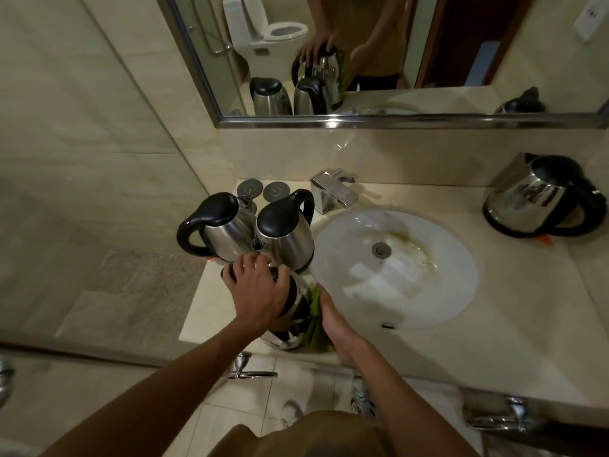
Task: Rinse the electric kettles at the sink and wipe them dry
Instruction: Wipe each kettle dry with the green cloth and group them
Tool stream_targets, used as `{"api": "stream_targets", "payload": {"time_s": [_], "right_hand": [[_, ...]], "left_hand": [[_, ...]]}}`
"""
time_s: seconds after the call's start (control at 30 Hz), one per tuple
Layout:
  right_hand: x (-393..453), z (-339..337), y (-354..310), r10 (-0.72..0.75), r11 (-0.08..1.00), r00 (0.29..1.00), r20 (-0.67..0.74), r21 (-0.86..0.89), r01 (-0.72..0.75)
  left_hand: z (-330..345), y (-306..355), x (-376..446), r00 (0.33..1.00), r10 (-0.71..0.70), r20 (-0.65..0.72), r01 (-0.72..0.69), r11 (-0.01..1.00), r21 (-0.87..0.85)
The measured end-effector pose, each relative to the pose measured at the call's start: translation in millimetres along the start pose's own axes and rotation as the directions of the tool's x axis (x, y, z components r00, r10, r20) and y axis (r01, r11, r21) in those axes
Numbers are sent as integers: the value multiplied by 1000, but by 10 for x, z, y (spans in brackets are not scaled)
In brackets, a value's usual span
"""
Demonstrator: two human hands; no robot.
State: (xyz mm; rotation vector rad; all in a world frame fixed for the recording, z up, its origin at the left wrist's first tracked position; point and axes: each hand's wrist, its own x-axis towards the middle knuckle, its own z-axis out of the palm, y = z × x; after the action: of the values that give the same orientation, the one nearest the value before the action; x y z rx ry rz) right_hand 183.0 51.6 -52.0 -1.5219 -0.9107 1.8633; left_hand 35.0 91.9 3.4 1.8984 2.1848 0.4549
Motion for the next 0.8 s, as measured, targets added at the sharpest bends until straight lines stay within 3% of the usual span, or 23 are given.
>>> {"api": "stream_targets", "payload": {"time_s": [0.23,0.33,0.47,0.57,0.7,0.8], "right_hand": [[-32,78,-309,-208,975,977,52,-69,211],[40,96,-520,-230,953,967,108,-175,246],[190,43,-680,-154,955,975,157,-231,188],[293,-19,-607,-67,964,990,127,-249,97],[305,-48,-248,2,988,997,80,-152,10],[188,43,2,-29,999,1000,4,31,29]], "left_hand": [[11,-40,-25,994,109,6,-109,994,-3],[-9,-42,21,992,123,-30,-125,987,-99],[-87,-112,250,998,29,54,-14,964,-264],[-109,-121,335,997,15,78,2,978,-206],[-74,-130,313,998,57,25,-53,991,-121],[-72,-155,290,997,76,15,-74,990,-119]]}}
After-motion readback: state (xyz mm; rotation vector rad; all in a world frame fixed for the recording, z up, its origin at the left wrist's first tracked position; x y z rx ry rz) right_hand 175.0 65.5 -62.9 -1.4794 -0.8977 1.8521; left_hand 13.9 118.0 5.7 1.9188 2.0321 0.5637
